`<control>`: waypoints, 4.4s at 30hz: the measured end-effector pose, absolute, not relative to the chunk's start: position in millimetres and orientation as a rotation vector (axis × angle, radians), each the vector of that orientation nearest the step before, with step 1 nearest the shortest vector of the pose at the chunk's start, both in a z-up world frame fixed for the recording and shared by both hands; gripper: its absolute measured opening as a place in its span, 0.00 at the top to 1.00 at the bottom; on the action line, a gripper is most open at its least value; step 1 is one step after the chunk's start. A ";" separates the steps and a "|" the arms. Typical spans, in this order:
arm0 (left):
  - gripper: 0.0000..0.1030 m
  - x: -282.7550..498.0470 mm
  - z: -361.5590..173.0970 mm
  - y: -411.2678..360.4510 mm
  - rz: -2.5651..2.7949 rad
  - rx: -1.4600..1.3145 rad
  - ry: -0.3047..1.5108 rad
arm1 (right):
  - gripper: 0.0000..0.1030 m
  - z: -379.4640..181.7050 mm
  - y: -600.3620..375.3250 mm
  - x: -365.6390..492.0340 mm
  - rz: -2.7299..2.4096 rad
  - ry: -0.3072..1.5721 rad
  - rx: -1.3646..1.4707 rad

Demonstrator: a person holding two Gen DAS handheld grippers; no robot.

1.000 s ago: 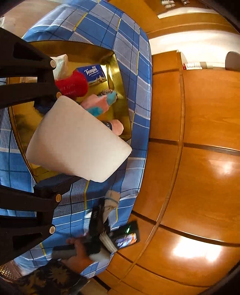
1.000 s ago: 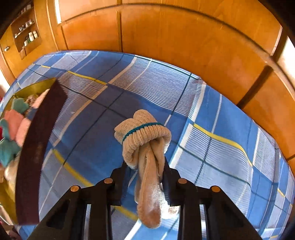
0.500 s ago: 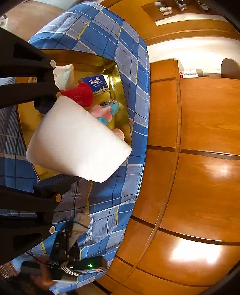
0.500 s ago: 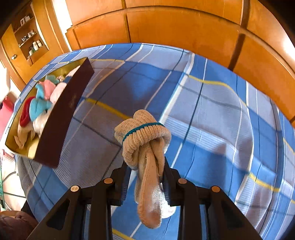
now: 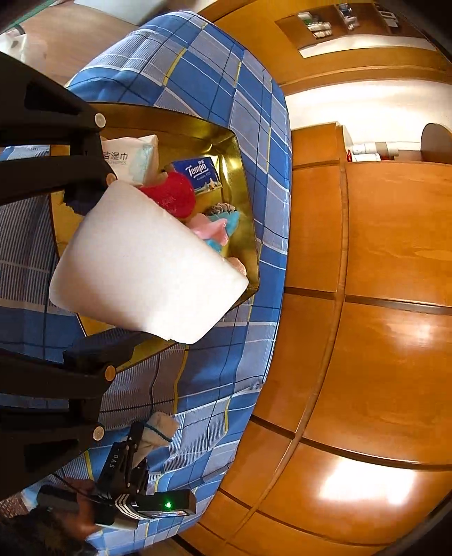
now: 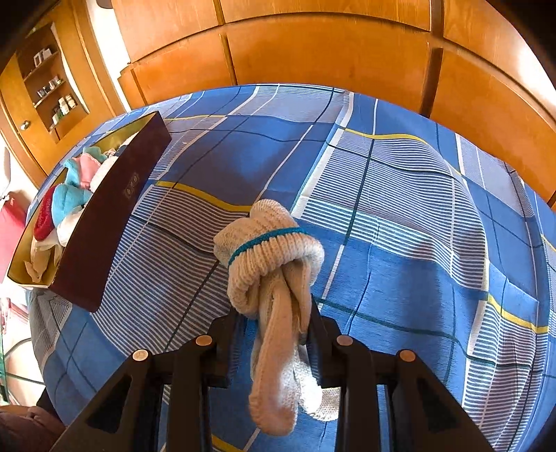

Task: Organize soft objects
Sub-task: 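Carry the sponge bar into the gold tray and open the left gripper, then carry the knit glove into the gold tray and open the right gripper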

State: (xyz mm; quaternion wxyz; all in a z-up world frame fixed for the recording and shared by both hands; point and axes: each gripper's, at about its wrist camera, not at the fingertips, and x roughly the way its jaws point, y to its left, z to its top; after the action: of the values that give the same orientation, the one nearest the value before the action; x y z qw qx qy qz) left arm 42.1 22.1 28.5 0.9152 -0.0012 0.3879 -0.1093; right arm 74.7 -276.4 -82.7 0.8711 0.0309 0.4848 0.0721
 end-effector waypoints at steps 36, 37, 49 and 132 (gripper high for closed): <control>0.45 176.3 -28.7 113.8 -0.092 -0.308 1.029 | 0.70 -82.1 -275.1 69.0 0.138 0.982 0.068; 0.45 180.1 -33.0 113.6 -0.089 -0.302 1.040 | 0.70 -81.8 -275.1 69.1 0.137 0.982 0.069; 0.30 184.4 -40.8 118.6 -0.057 -0.235 1.046 | 0.70 -81.0 -276.1 69.3 0.140 0.980 0.070; 0.23 30.1 1.9 163.1 0.121 -0.220 0.802 | 0.72 12.7 -114.4 124.8 0.330 0.884 0.021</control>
State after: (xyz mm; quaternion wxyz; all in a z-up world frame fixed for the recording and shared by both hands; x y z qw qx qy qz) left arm 30.1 163.1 1.9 0.9129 -0.1069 0.3895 0.0587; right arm 124.8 -114.4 12.7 0.8908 0.0099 0.4256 0.1587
